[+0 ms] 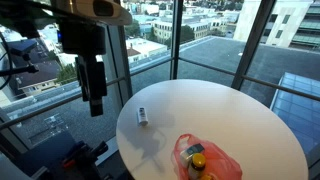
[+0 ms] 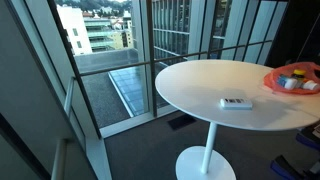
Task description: Move the white and blue bottle from the table to the plastic bag
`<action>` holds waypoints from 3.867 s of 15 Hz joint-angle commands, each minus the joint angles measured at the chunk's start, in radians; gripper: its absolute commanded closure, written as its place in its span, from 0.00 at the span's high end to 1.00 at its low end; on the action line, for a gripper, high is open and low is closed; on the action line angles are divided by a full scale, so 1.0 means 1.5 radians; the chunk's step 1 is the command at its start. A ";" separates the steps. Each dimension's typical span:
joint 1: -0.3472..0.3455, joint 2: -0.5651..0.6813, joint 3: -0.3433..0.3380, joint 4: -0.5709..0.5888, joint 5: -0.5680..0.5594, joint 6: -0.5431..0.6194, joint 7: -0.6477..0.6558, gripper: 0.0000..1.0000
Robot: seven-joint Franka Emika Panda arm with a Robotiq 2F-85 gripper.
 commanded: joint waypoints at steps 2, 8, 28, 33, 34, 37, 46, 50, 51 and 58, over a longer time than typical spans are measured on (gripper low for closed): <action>0.020 0.000 -0.015 0.003 -0.008 -0.006 0.011 1.00; 0.021 0.046 -0.017 0.030 -0.004 0.020 0.024 1.00; 0.138 0.365 -0.065 0.155 0.079 0.339 -0.345 1.00; 0.127 0.365 -0.051 0.138 0.078 0.340 -0.336 1.00; 0.127 0.365 -0.051 0.138 0.078 0.340 -0.336 1.00; 0.127 0.365 -0.051 0.138 0.078 0.340 -0.336 1.00; 0.154 0.506 -0.037 0.201 0.124 0.403 -0.467 1.00; 0.149 0.579 -0.010 0.239 0.172 0.431 -0.539 1.00; 0.146 0.597 -0.003 0.249 0.183 0.437 -0.550 1.00; 0.143 0.715 0.039 0.298 0.170 0.484 -0.536 1.00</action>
